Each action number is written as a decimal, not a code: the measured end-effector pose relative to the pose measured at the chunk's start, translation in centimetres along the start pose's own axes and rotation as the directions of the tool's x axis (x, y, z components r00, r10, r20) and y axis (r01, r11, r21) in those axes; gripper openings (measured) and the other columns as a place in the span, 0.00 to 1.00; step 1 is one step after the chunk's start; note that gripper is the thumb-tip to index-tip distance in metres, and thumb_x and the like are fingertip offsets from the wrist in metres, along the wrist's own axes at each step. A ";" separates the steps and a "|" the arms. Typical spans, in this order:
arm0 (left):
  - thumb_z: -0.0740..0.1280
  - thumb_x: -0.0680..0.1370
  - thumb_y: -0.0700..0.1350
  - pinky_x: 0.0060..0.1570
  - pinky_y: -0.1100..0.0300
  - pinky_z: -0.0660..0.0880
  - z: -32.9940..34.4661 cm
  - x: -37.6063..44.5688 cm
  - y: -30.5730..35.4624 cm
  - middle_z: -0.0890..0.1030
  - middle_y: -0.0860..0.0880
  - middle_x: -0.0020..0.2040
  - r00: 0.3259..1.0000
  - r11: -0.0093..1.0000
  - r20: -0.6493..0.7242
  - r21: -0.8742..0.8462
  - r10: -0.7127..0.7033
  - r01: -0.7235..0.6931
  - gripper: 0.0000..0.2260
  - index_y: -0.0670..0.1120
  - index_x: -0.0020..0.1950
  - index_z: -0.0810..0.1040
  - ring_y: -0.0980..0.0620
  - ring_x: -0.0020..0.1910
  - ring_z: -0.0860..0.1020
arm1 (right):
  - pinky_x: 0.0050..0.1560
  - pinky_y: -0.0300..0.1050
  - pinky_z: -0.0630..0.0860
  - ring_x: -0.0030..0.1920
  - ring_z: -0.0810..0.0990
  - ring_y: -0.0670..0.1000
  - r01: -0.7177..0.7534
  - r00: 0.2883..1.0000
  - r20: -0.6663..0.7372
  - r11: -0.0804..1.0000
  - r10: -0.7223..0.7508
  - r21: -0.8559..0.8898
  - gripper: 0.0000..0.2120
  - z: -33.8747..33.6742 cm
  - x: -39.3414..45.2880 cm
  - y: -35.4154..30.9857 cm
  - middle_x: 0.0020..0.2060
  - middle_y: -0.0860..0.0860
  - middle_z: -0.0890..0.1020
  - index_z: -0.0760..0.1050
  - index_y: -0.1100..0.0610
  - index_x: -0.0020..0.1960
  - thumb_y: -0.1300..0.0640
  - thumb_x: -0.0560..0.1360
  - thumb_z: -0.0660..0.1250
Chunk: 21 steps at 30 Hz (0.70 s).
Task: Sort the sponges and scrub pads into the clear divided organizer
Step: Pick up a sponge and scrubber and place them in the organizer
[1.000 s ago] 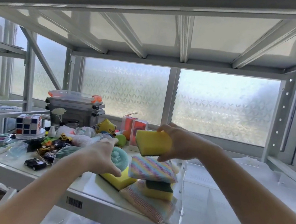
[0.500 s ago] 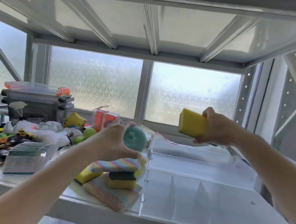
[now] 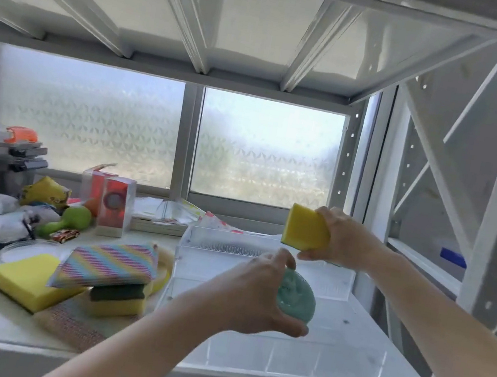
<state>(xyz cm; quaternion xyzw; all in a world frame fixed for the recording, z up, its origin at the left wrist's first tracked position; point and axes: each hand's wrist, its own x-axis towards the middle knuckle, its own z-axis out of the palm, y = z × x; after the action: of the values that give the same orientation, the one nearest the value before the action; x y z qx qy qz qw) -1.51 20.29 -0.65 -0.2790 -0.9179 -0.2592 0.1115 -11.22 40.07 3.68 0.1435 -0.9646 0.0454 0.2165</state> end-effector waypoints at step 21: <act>0.71 0.70 0.53 0.47 0.56 0.72 2.6 2.2 1.5 0.76 0.46 0.58 0.997 0.992 0.068 0.124 -0.033 0.024 0.23 0.47 0.61 0.70 0.47 0.48 0.73 | 0.57 0.49 0.74 0.57 0.72 0.47 0.053 0.974 0.223 0.998 -0.046 -0.028 0.30 1.6 1.5 0.0 0.62 0.47 0.71 0.63 0.42 0.69 0.41 0.71 0.69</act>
<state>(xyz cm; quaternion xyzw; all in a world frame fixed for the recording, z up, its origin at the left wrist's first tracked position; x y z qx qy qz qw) -2.66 23.77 -1.44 -0.2673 -0.9394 -0.1938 0.0927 -13.15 39.41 2.90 0.1679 -0.9795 0.0072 0.1107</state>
